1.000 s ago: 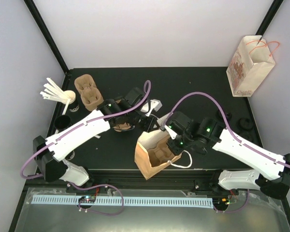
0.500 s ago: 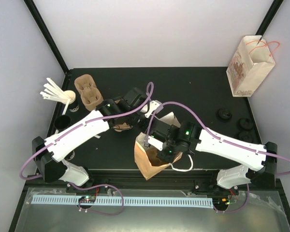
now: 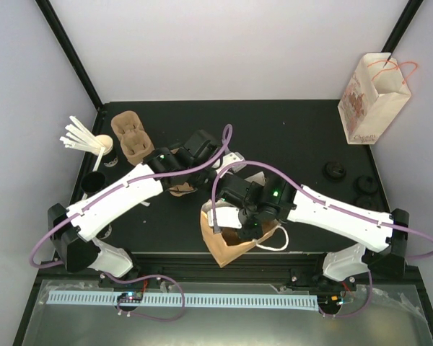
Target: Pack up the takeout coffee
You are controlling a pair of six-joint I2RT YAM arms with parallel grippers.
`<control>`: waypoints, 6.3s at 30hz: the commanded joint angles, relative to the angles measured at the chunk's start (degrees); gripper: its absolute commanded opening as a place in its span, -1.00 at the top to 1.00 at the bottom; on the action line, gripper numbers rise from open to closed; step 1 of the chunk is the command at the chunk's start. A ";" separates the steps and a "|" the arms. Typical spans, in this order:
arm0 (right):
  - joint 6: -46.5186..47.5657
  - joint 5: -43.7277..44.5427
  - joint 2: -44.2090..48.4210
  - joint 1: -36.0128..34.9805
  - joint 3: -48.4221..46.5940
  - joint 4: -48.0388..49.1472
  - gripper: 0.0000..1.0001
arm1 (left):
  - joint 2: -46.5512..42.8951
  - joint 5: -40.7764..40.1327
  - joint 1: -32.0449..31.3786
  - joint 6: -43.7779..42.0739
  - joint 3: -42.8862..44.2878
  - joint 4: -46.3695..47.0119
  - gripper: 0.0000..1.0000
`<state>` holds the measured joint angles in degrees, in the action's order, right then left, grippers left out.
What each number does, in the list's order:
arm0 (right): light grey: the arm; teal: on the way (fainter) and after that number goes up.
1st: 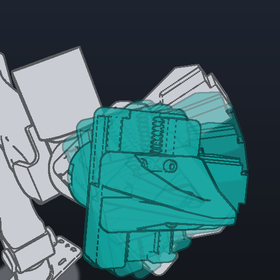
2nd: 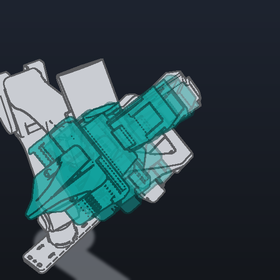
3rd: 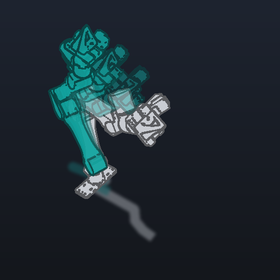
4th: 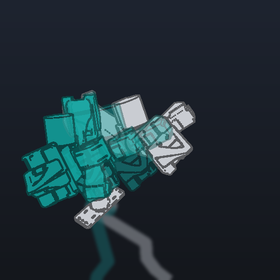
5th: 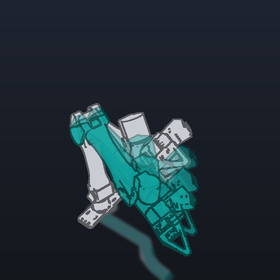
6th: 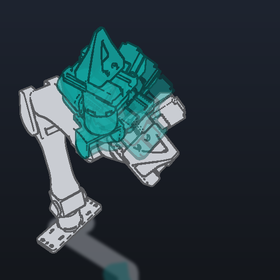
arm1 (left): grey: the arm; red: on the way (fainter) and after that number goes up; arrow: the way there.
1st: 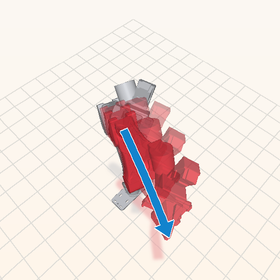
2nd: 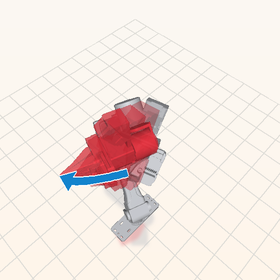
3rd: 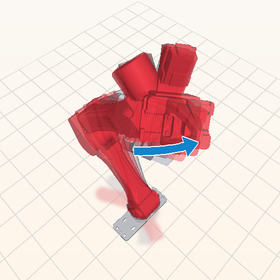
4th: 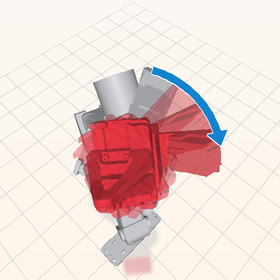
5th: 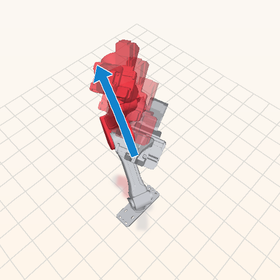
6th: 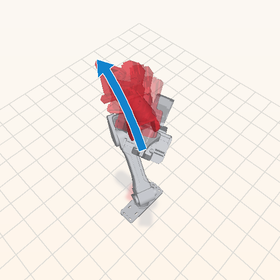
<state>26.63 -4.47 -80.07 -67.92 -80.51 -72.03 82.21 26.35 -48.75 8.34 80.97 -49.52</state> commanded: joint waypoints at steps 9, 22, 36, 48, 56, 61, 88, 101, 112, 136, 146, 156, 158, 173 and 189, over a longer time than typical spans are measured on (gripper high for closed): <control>12.05 -0.93 10.21 2.53 7.18 5.00 0.97 | 0.29 8.95 0.30 -4.55 -0.09 0.14 0.97; 14.93 1.17 7.39 3.78 11.22 5.06 0.97 | 0.86 11.70 0.17 -6.10 0.24 -0.30 0.97; 13.67 5.59 3.19 3.76 19.95 10.06 0.97 | 1.92 10.94 0.10 -7.67 2.63 -3.64 0.97; 11.09 6.78 1.23 2.10 25.90 17.32 0.97 | 3.28 5.68 0.23 -7.15 5.81 -4.73 0.96; 10.65 4.80 -2.60 1.03 29.43 22.02 0.97 | 5.18 5.57 0.32 -7.92 7.35 -5.84 0.96; 10.15 4.93 -6.04 0.26 31.80 26.68 0.97 | 5.74 5.53 0.32 -8.43 7.28 -6.41 0.96; 8.80 14.64 7.79 0.23 21.43 17.71 0.87 | 6.68 4.54 0.41 -8.44 7.43 -7.26 0.96; -2.23 25.35 18.89 0.34 0.80 16.49 0.73 | 10.27 0.25 1.91 -2.23 11.86 -5.53 0.96; -27.31 42.58 22.56 0.60 -10.83 17.78 -0.49 | 20.52 -2.99 13.50 9.16 23.71 -2.97 0.97; -41.11 40.16 25.86 0.62 4.16 19.12 -0.87 | 29.39 -14.33 26.69 13.06 45.78 -2.26 -0.98; -45.62 42.06 28.36 0.70 10.58 23.62 -0.88 | 16.55 6.70 27.10 16.01 31.78 6.27 -0.98; -58.27 32.48 29.01 1.04 20.15 25.57 -0.86 | -4.39 -4.75 27.70 14.29 11.79 6.49 -0.98; -56.82 29.09 29.48 1.08 24.38 30.89 -0.86 | -11.22 -10.74 28.48 13.79 4.32 7.74 -0.98; -55.57 24.17 28.62 1.23 24.87 36.93 -0.74 | -29.46 -37.23 29.78 25.91 -3.39 -18.59 -0.28; -51.29 21.16 30.16 1.23 25.85 35.16 -0.72 | -37.94 -58.12 39.21 48.33 -16.98 -30.33 -0.83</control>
<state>-26.17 18.33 -48.14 -66.83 -53.15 -37.47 46.26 -28.34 -14.13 54.94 64.82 -80.53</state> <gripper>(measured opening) 0.863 0.949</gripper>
